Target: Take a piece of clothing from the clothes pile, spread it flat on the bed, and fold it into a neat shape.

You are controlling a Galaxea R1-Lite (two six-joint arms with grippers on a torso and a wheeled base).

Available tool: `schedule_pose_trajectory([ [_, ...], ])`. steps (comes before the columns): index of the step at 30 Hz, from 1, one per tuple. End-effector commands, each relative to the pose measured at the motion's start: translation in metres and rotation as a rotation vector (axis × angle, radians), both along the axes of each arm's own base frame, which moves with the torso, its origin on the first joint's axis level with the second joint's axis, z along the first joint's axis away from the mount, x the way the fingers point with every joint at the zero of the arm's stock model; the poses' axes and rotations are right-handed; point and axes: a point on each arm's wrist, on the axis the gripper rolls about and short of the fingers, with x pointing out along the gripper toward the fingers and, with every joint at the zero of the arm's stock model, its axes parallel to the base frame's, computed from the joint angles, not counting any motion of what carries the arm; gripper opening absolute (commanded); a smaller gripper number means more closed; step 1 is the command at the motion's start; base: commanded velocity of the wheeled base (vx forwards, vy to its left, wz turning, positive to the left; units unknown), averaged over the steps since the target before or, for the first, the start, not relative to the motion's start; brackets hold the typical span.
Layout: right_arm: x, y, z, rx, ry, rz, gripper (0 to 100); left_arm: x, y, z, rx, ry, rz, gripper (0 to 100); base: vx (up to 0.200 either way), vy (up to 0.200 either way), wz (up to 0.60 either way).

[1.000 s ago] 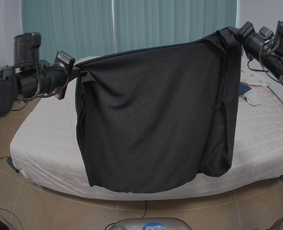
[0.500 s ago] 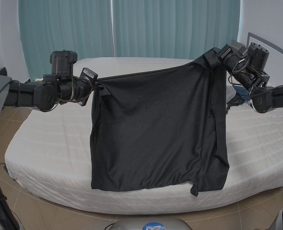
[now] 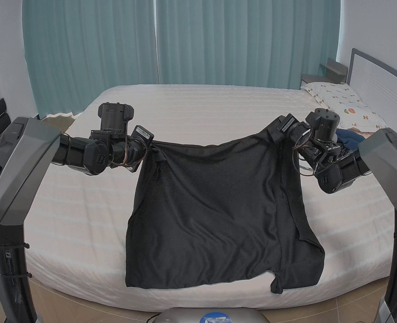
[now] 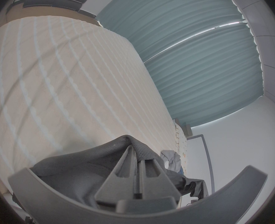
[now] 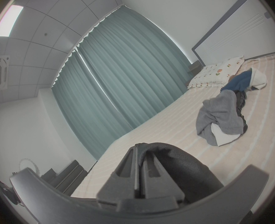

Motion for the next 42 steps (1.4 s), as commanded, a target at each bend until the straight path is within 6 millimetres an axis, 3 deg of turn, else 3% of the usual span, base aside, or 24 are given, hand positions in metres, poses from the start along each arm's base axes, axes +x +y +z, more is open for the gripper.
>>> schedule_pose_trajectory([
  [1, 0.012, 0.003, -0.05, -0.026, 0.088, -0.014, 0, 0.014, -0.004, -0.032, 0.016, 0.043, 0.011, 0, 0.0, 0.0, 0.0],
  [6, 0.016, 0.006, -0.066, -0.032, 0.113, -0.013, 0, 0.027, -0.007, -0.05, 0.009, 0.057, 0.054, 0, 0.0, 0.0, 0.0],
  [9, 0.022, 0.008, -0.087, -0.042, 0.145, -0.011, 0, 0.035, -0.007, -0.066, -0.012, 0.083, 0.09, 0, 0.0, 0.0, 0.0],
  [10, 0.023, 0.008, -0.093, -0.045, 0.156, -0.011, 100, 0.037, -0.006, -0.07, -0.009, 0.09, 0.093, 100, 0.0, 0.0, 0.0],
  [16, 0.025, 0.005, -0.135, -0.086, 0.286, -0.012, 100, 0.039, -0.005, -0.093, 0.012, 0.138, 0.097, 100, 0.0, 0.0, 0.0],
  [18, 0.026, 0.0, -0.139, -0.092, 0.316, -0.025, 100, 0.039, -0.003, -0.099, 0.026, 0.158, 0.114, 100, 0.0, 0.0, 0.0],
  [24, 0.028, -0.027, -0.132, -0.077, 0.326, -0.081, 100, 0.041, 0.013, -0.116, 0.055, 0.211, 0.164, 100, 0.0, 0.0, 0.0],
  [27, 0.018, -0.037, -0.136, -0.091, 0.396, -0.072, 100, 0.035, 0.02, -0.123, 0.083, 0.304, 0.155, 100, 0.0, 0.0, 0.0],
  [31, 0.01, -0.046, -0.136, -0.089, 0.489, -0.035, 100, 0.03, 0.025, -0.128, 0.169, 0.4, 0.109, 100, 0.0, 0.0, 0.0],
  [38, 0.011, -0.052, -0.117, -0.059, 0.451, -0.042, 100, 0.027, 0.031, -0.126, 0.182, 0.423, 0.11, 100, 0.0, 0.0, 0.0],
  [42, -0.021, -0.049, -0.105, -0.082, 0.557, 0.092, 100, 0.013, 0.034, -0.112, 0.183, 0.443, 0.1, 100, 0.0, 0.0, 0.0],
])
